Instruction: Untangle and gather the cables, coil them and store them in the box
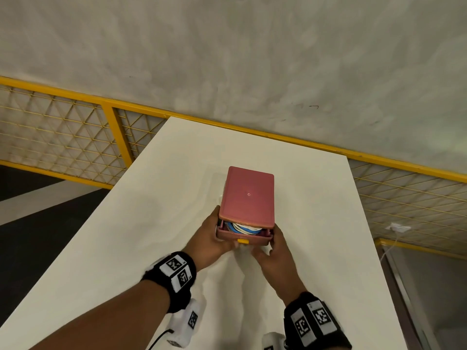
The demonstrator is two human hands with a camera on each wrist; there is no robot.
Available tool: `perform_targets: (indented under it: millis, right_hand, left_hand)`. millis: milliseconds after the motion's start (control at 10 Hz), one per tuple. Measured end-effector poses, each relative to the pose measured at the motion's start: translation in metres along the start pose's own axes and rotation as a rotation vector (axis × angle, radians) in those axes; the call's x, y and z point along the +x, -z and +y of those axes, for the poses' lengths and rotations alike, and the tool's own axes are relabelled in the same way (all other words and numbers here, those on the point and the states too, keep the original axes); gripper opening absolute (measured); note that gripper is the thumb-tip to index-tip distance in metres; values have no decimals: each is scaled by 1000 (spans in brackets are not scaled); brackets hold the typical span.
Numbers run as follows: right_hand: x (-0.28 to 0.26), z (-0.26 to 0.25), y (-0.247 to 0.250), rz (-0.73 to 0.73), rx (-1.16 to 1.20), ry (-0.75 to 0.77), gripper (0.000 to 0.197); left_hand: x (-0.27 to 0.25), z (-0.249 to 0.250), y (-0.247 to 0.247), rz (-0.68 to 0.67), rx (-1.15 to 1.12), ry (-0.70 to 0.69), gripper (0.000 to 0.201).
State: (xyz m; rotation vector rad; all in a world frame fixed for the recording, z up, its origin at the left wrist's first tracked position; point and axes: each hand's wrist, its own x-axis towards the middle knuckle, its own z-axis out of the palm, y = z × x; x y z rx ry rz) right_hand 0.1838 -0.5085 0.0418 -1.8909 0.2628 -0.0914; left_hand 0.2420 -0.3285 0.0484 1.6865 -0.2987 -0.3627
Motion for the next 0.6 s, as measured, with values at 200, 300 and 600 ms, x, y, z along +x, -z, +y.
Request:
perform_targets:
  millis: [200,300,600]
  right_hand:
    - [14,9,-5,218,-82,-39,34]
    - [19,7,-7,287,-100,-61,22]
    - [12,3,-2,215,-60,-123,34]
  left_hand:
    - [9,-17,5,201,223,21,54]
    - [17,-19,4,288,239,65,43]
    - [11,-16,6,259,269,123,67]
